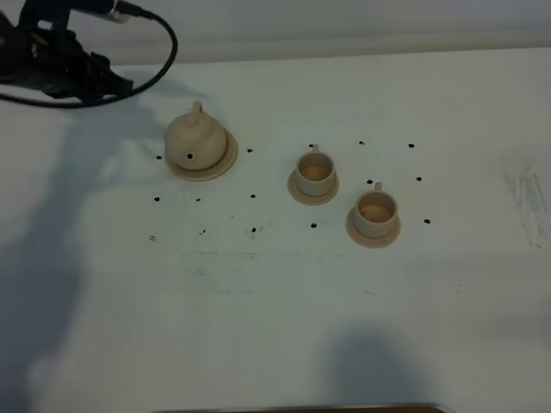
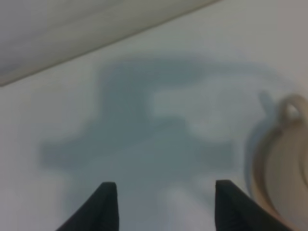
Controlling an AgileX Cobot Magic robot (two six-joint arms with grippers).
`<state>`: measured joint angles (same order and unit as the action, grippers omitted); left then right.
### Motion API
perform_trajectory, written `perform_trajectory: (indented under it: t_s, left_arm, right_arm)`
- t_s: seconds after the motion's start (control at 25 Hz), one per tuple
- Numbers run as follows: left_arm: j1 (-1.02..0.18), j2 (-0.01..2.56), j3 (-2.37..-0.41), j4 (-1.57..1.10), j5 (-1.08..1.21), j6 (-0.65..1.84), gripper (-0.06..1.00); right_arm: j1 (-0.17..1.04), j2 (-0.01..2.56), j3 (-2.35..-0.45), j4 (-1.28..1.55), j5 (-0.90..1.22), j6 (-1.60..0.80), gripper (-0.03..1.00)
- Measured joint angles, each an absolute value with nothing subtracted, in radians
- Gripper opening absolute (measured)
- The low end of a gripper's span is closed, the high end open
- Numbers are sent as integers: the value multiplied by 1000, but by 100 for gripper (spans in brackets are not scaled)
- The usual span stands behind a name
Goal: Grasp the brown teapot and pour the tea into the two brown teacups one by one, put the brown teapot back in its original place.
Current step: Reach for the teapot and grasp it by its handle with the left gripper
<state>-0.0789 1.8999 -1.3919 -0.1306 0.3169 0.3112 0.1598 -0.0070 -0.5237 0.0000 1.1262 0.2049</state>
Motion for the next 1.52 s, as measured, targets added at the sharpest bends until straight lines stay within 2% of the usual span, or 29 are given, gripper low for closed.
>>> perform_trajectory:
  t_s: [0.48, 0.72, 0.92, 1.2, 1.52]
  left_arm:
    - [-209, 2114, -1695, -238, 388, 192, 43]
    - [-210, 2176, -1705, -241, 391, 51, 39]
    - [-210, 2184, -1706, -241, 407, 17, 35]
    - [-210, 2186, -1706, -242, 431, 11, 34]
    - [-210, 2186, -1706, -244, 436, -12, 46]
  right_arm:
    - [160, -7, -524, 0, 1126, 206, 44]
    - [160, -7, -524, 0, 1126, 206, 44]
    - [160, -7, -523, 0, 1125, 205, 44]
    - [160, -7, -523, 0, 1125, 205, 44]
    - [160, -7, -523, 0, 1125, 206, 44]
